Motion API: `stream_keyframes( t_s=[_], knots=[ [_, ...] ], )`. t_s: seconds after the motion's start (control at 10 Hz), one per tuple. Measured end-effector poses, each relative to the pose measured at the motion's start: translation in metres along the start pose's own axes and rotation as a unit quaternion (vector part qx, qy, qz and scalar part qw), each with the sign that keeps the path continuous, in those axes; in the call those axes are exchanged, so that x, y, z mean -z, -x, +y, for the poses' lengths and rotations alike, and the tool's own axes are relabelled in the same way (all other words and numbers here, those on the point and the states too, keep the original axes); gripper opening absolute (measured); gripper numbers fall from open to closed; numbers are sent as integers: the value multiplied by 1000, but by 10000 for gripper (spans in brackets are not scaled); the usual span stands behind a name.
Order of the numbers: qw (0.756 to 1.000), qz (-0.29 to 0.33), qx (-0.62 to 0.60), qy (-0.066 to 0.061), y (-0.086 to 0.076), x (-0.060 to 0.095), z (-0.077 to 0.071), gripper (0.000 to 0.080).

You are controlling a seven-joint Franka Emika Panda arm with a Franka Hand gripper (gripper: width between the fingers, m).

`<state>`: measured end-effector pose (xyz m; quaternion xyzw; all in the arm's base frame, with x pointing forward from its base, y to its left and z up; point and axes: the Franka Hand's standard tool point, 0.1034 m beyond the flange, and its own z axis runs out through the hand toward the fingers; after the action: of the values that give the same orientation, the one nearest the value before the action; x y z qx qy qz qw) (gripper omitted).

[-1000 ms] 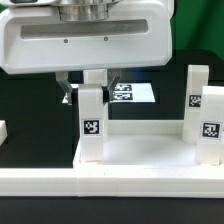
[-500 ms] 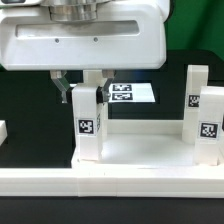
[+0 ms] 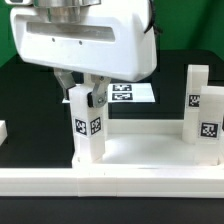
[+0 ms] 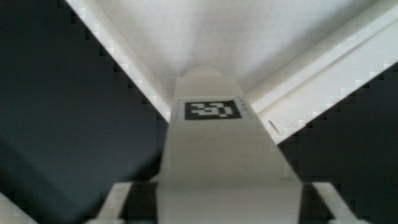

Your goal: Assemble desk

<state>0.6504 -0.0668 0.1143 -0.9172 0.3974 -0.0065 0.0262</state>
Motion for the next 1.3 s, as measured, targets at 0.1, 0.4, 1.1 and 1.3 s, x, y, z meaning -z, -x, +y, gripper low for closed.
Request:
stream_keyframes(
  t_s=[0.1,0.4,1.1,1.3],
  knots=[
    [998,1,-64,-3,-1,0,0,290],
    [971,6,-237,-21,-2,-1,3,290],
    [969,1,-245,-20,0,-2,3,589],
    [992,2,-122,-9,3,-2,2,637]
  ],
)
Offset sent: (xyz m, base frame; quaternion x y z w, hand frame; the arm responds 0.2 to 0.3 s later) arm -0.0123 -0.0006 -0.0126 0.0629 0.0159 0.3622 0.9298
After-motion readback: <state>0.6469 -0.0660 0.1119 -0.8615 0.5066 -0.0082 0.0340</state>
